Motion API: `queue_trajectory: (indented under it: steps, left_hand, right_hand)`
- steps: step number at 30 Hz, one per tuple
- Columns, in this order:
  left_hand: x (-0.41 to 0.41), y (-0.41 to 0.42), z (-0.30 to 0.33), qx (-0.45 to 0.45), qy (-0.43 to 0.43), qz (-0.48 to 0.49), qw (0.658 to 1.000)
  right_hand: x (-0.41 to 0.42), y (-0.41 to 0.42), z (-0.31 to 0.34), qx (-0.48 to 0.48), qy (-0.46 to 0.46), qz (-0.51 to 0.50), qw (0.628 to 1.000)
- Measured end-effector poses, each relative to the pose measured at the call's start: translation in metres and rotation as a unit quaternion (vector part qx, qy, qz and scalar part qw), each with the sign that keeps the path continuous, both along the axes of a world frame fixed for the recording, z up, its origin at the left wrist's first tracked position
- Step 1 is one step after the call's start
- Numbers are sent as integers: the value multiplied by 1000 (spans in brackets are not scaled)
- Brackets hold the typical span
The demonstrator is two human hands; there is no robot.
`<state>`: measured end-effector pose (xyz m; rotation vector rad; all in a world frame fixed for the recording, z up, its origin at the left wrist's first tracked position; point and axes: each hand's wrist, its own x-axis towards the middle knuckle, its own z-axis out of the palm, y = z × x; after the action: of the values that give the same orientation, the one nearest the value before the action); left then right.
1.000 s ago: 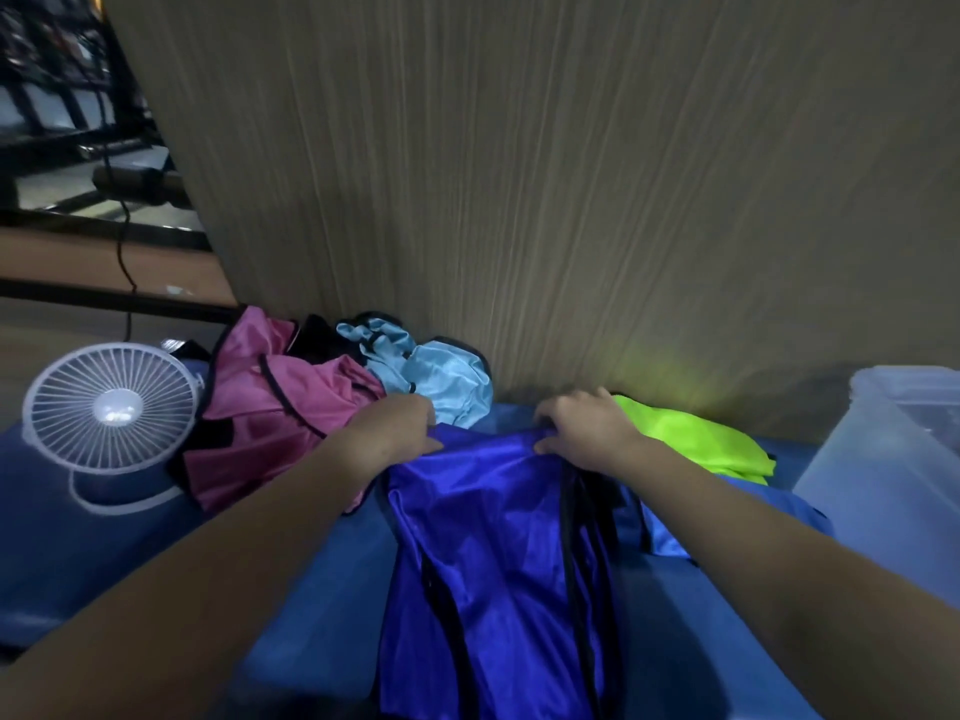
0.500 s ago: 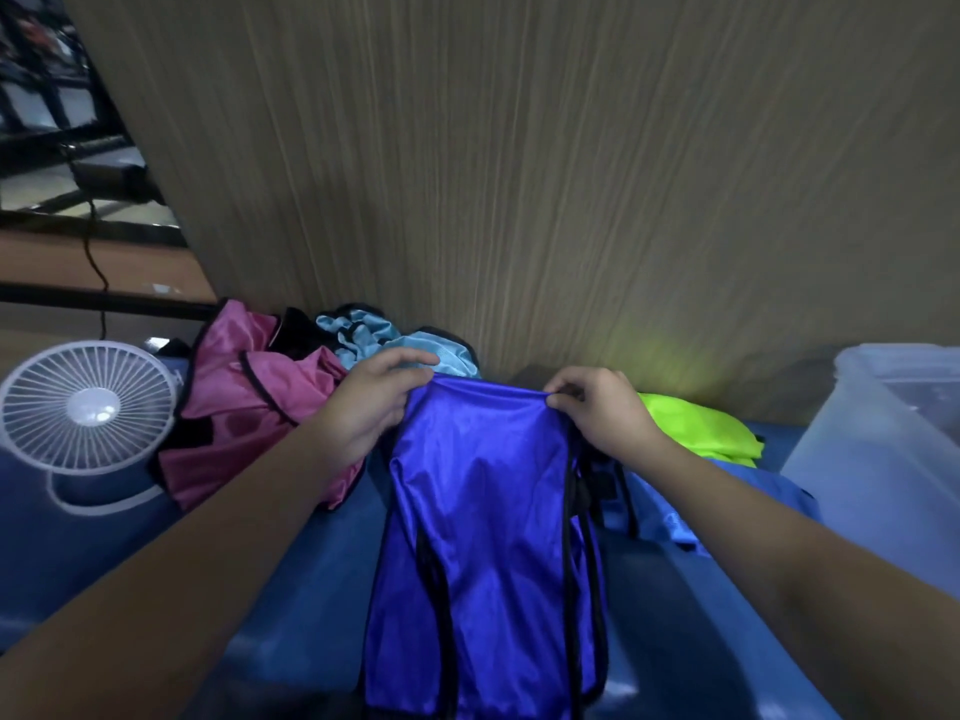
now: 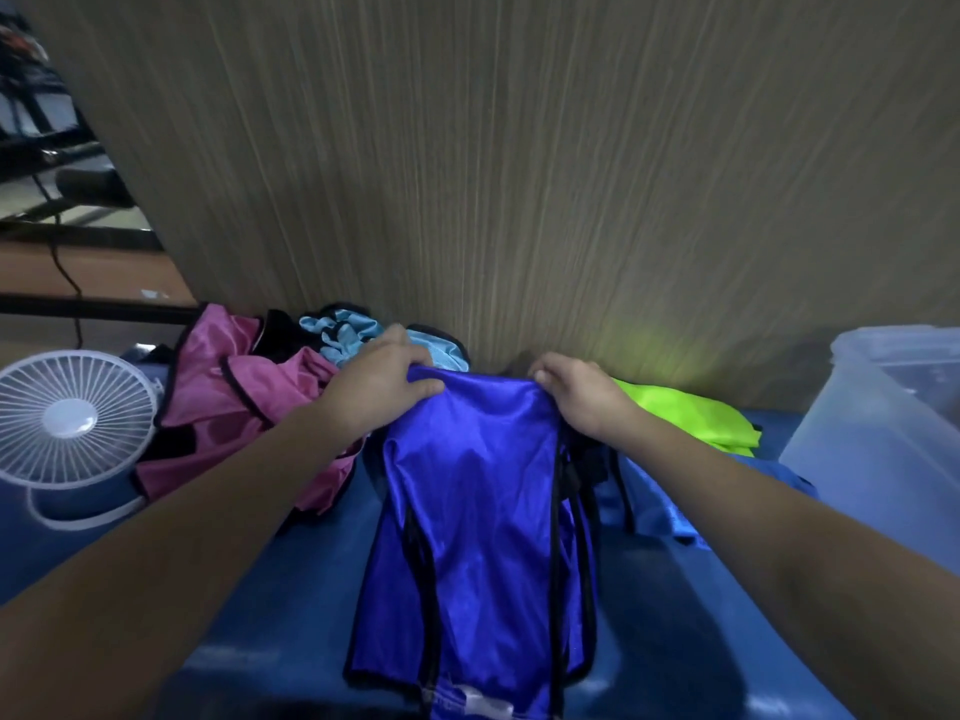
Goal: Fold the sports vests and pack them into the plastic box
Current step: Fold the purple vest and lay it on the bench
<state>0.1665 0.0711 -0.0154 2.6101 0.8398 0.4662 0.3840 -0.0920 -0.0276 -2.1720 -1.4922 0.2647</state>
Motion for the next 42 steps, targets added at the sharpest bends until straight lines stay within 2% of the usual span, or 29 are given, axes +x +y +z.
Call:
queue_trajectory:
  steps: [3,4,6,9,12,15,21,27,33,38,42]
  left_hand:
    - [3,-4,-3,-3,-38,-7,999]
    - [3,-6,-2,-16,-44,-4,999]
    - [1,-8,1,-45,-58,3,997]
    - [-6,-11,8,-72,-77,-5,994]
    - [-19,-17,19,-88,-86,-44,991]
    - [-34,-27,38,-88,-76,-79,990]
    - [-66,-61,83,-52,-56,-140,987]
    - [-111,-112,144,-82,-80,-179,977]
    - [-150,-158,195,-112,-99,-184,972]
    - [-154,-164,208,-108,-81,-180,974]
    - [-134,-134,186,-75,-56,-154,984]
  right_hand:
    - [-2,-3,6,-133,-97,28,986]
    - [-2,-3,7,-152,-122,32,980]
    - [-1,-3,8,-141,-115,37,983]
    - [2,-7,15,-96,-9,60,994]
    - [1,-15,25,-79,77,95,989]
    - [-4,-27,40,-69,123,115,983]
    - [-27,-66,91,-78,87,137,984]
    - [-74,-131,167,-97,68,183,976]
    - [-117,-186,228,-98,95,208,969]
    - [-122,-192,241,-100,79,203,971]
    - [-107,-164,221,-100,19,173,980]
